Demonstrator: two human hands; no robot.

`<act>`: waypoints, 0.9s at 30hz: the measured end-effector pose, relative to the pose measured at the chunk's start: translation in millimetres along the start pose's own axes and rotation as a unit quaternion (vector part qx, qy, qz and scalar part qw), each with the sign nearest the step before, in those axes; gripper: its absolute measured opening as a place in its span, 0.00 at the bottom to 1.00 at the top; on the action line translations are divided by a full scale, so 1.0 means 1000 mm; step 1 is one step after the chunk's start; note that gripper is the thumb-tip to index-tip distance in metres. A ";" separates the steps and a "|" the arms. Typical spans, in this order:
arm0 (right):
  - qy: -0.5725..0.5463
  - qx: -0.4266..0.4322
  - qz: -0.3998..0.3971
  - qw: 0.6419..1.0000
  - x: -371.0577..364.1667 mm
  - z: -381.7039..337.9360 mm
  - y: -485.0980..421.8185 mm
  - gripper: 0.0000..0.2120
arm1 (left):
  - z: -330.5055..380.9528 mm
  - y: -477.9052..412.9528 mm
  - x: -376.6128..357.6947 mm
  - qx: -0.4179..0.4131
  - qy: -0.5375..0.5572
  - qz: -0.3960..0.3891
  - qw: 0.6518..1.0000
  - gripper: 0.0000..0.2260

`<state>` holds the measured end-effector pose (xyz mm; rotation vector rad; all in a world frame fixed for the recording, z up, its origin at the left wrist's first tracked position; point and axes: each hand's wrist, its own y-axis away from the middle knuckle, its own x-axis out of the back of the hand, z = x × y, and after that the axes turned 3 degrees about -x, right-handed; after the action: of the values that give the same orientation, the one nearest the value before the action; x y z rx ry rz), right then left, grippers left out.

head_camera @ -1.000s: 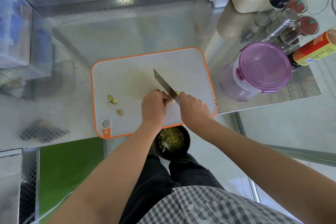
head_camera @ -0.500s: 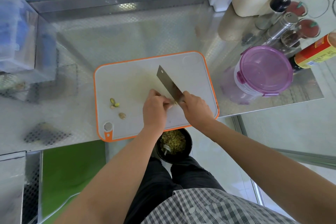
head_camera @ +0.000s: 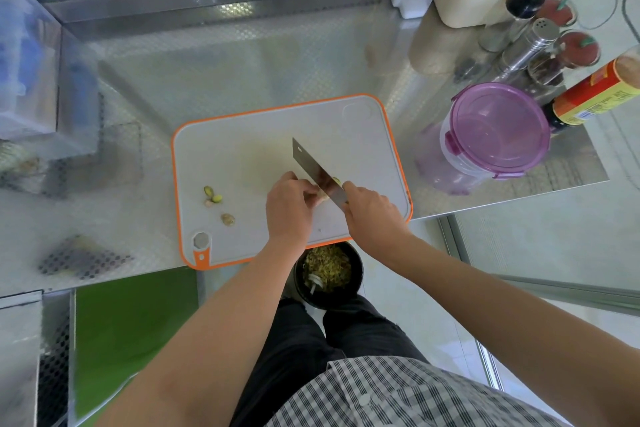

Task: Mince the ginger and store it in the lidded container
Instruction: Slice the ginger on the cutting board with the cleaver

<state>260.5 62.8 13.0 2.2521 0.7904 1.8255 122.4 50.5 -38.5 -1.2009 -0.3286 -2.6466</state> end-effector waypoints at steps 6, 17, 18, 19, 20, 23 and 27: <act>0.025 -0.007 0.005 1.000 -0.003 -0.005 -0.001 0.10 | -0.001 -0.001 -0.002 -0.004 0.000 0.002 1.000 0.03; -0.019 -0.021 -0.002 1.000 -0.019 -0.014 -0.026 0.06 | 0.000 0.000 0.000 -0.018 0.001 0.008 1.000 0.04; -0.036 -0.022 -0.008 0.999 -0.016 -0.011 -0.026 0.04 | -0.001 0.000 -0.001 -0.014 -0.001 0.006 1.000 0.04; -0.050 -0.022 -0.012 0.998 -0.011 -0.008 -0.026 0.04 | -0.002 0.000 -0.001 -0.011 0.000 0.004 1.000 0.05; -0.059 -0.015 -0.011 0.998 -0.006 -0.006 -0.026 0.05 | -0.003 0.001 -0.002 -0.007 0.005 0.005 1.000 0.06; -0.054 0.016 0.019 0.998 0.006 -0.003 -0.018 0.04 | -0.005 0.000 -0.002 0.008 0.023 0.010 1.000 0.06; -0.001 0.023 0.000 1.000 0.010 -0.004 -0.007 0.05 | -0.008 0.000 -0.004 0.008 0.036 0.008 0.999 0.07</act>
<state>256.3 72.4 19.7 2.2807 0.8404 1.8235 118.9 49.0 -46.5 -1.0969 -0.3253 -2.6606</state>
